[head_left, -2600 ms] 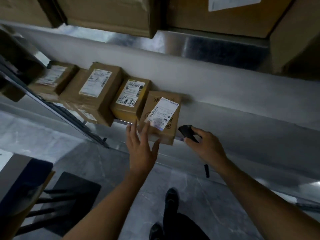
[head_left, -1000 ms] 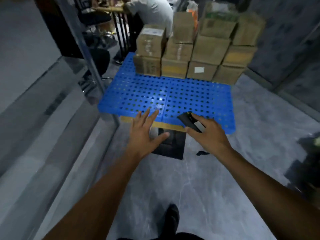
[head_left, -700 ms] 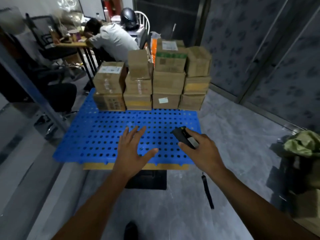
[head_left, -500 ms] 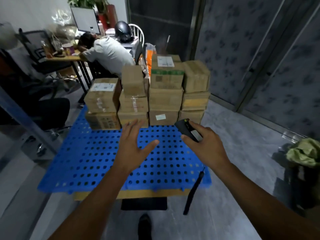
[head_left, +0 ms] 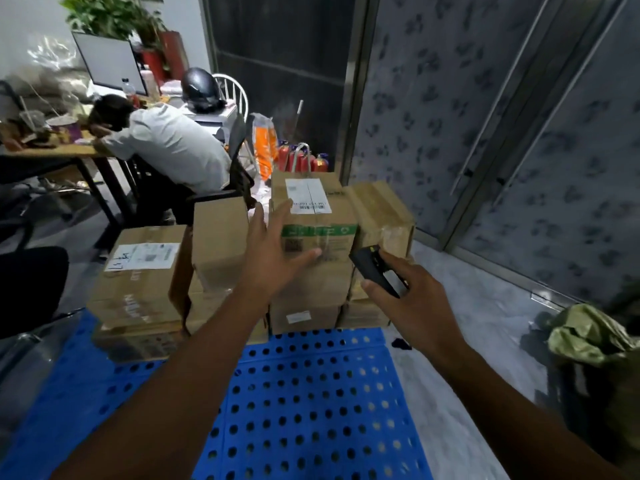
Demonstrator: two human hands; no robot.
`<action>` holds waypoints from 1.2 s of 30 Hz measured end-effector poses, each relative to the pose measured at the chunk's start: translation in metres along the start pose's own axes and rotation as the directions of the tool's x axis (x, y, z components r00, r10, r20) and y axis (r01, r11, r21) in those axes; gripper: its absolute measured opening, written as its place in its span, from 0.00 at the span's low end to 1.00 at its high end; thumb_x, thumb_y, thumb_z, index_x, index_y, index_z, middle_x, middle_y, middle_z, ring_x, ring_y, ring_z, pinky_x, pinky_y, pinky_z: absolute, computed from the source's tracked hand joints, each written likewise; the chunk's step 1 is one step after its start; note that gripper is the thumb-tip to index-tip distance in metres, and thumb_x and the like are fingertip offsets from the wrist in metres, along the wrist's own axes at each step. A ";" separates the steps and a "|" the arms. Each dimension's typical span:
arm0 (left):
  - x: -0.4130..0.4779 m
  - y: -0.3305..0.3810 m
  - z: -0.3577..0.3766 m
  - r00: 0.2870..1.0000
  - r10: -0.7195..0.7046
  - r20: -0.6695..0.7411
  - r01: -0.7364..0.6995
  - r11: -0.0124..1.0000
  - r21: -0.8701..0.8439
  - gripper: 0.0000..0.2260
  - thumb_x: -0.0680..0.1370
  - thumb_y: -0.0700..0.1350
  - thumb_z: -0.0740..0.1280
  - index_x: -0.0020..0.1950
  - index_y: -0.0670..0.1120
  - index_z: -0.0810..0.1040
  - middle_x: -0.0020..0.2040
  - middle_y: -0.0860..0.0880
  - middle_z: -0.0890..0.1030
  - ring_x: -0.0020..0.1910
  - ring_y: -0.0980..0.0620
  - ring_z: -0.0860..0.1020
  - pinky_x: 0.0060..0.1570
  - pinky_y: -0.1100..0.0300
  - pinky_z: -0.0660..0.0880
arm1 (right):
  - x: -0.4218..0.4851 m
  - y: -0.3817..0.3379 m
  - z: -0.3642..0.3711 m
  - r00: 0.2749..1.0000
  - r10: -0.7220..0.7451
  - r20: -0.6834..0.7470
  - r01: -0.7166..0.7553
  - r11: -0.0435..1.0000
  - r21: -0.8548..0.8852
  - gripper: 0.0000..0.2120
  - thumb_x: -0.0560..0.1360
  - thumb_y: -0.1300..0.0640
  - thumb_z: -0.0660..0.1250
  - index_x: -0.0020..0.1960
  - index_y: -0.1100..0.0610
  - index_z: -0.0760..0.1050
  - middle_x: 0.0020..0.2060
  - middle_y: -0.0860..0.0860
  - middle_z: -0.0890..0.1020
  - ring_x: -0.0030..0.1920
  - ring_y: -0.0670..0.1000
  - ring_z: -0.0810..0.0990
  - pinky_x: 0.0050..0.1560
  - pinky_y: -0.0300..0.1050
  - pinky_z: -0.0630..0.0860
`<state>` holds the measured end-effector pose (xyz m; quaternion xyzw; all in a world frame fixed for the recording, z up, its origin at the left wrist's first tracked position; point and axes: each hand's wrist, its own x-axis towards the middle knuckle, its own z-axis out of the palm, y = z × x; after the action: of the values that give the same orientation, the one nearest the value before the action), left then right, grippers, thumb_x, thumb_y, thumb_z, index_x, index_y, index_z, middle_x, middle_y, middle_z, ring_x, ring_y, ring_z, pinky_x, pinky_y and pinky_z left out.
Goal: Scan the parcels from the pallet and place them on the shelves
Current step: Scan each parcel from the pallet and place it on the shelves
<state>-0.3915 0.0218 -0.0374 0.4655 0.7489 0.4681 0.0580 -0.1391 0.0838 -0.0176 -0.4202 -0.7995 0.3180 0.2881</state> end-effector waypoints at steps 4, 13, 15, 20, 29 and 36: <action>0.018 -0.009 0.020 1.000 0.001 -0.013 0.000 1.000 0.012 0.39 0.70 0.54 0.80 0.78 0.56 0.66 0.76 0.46 0.66 0.73 0.46 0.68 0.71 0.46 0.71 | 0.004 0.027 -0.003 0.998 0.051 0.025 -0.051 0.999 0.008 0.32 0.72 0.35 0.69 0.74 0.41 0.70 0.58 0.46 0.77 0.57 0.46 0.77 0.55 0.43 0.75; -0.088 0.017 0.028 0.966 0.054 -0.253 -0.064 0.998 -0.029 0.34 0.73 0.51 0.79 0.76 0.54 0.68 0.75 0.48 0.66 0.69 0.64 0.68 0.66 0.70 0.71 | -0.015 0.076 -0.024 0.991 0.007 0.130 -0.034 0.978 0.204 0.28 0.74 0.43 0.72 0.72 0.43 0.73 0.60 0.42 0.80 0.59 0.41 0.78 0.58 0.43 0.77; -0.143 0.022 0.034 0.962 0.055 -0.266 -0.058 0.998 -0.002 0.34 0.73 0.50 0.78 0.75 0.60 0.67 0.76 0.47 0.65 0.71 0.68 0.65 0.66 0.75 0.67 | -0.028 0.088 -0.024 0.982 0.001 0.191 -0.047 0.971 0.234 0.30 0.73 0.40 0.71 0.73 0.43 0.71 0.60 0.40 0.79 0.58 0.38 0.78 0.56 0.38 0.76; -0.280 0.017 0.054 0.970 -0.006 -0.241 0.013 1.000 0.027 0.32 0.73 0.52 0.76 0.74 0.62 0.67 0.77 0.44 0.62 0.78 0.63 0.61 0.70 0.68 0.67 | -0.075 0.121 -0.006 0.930 0.005 0.367 -0.106 0.961 0.257 0.29 0.74 0.46 0.74 0.74 0.45 0.72 0.62 0.41 0.79 0.53 0.39 0.81 0.46 0.29 0.76; -0.416 -0.052 0.066 0.919 -0.324 -0.226 0.353 0.930 0.100 0.35 0.68 0.50 0.80 0.72 0.51 0.71 0.75 0.41 0.64 0.73 0.47 0.69 0.67 0.60 0.73 | -0.158 0.140 0.044 0.700 0.029 0.714 -0.115 0.991 0.072 0.29 0.75 0.47 0.74 0.74 0.48 0.71 0.63 0.44 0.77 0.51 0.31 0.78 0.49 0.29 0.75; -0.442 -0.098 0.053 0.918 -0.347 -0.191 0.373 0.920 0.122 0.39 0.67 0.41 0.83 0.72 0.53 0.66 0.77 0.43 0.60 0.74 0.48 0.64 0.67 0.53 0.72 | -0.163 0.094 0.069 0.559 0.029 0.829 0.386 0.875 -0.291 0.31 0.75 0.35 0.67 0.76 0.37 0.64 0.56 0.49 0.72 0.58 0.54 0.75 0.55 0.53 0.76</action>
<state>-0.1793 -0.2891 -0.2951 0.2818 0.8584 0.4262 0.0443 -0.0651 -0.0325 -0.1631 -0.1945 -0.9303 0.2523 -0.1820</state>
